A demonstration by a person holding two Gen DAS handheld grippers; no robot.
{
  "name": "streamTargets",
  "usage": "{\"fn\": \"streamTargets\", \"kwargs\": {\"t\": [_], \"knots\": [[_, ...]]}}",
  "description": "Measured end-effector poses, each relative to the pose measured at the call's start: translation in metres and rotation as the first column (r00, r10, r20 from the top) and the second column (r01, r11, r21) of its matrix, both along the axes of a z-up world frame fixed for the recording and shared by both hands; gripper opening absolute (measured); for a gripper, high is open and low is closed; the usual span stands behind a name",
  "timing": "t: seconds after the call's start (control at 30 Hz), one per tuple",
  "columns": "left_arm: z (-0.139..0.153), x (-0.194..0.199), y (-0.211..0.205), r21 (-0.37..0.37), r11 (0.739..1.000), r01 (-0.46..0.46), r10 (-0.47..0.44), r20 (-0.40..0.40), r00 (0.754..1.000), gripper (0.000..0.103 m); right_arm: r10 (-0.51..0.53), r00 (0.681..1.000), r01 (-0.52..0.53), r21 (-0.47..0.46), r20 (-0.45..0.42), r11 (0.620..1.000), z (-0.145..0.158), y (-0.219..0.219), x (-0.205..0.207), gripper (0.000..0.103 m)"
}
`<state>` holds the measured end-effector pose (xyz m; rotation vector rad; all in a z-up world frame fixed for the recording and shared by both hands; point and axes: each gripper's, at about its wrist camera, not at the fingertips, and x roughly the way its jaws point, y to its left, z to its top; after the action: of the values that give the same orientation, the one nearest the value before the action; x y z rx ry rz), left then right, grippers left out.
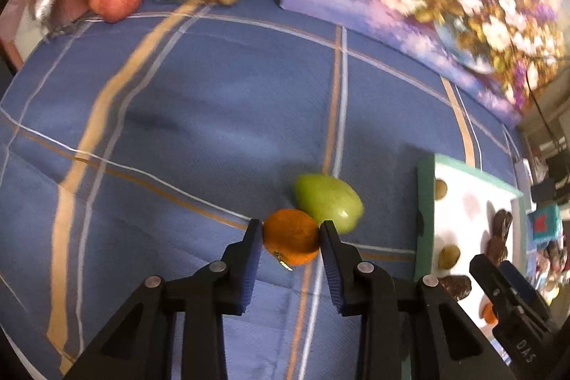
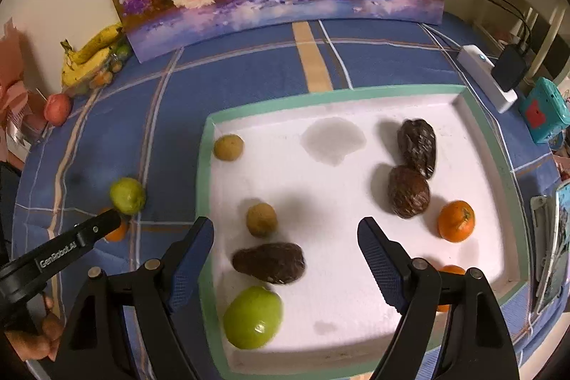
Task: Organize fruits
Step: 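Grasp the orange with the left tool while the right tool grasps the green pear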
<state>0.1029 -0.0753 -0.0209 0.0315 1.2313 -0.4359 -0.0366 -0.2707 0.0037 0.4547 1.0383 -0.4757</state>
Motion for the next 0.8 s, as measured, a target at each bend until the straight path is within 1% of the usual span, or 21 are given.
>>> {"fn": "streamTargets", "kwargs": {"t": [0.23,0.47,0.57,0.8], "knots": [[0.015,0.022,0.043,-0.029,0.992,-0.126,0.127,0.044,0.991,0.035,0.058,0.996,-0.059,0.015,0.067,0.998,0.003,0.020,0.023,0.084],[0.020,0.040,0.074,-0.057,0.979,-0.194,0.196,0.048,0.979,0.035,0.135,0.982,-0.138,0.016,0.134,0.990,0.004,0.050,0.048,0.084],[0.020,0.046,0.081,-0.060,0.975,-0.212,0.215,0.047,0.975,0.035,0.170,0.976,-0.172,0.005,0.138,0.985,-0.001,0.064,0.062,0.083],[0.015,0.061,0.091,-0.073,0.969,-0.236,0.239,0.031,0.971,0.035,0.240,0.964,-0.239,-0.029,0.114,0.971,-0.011,0.088,0.086,0.083]]}}
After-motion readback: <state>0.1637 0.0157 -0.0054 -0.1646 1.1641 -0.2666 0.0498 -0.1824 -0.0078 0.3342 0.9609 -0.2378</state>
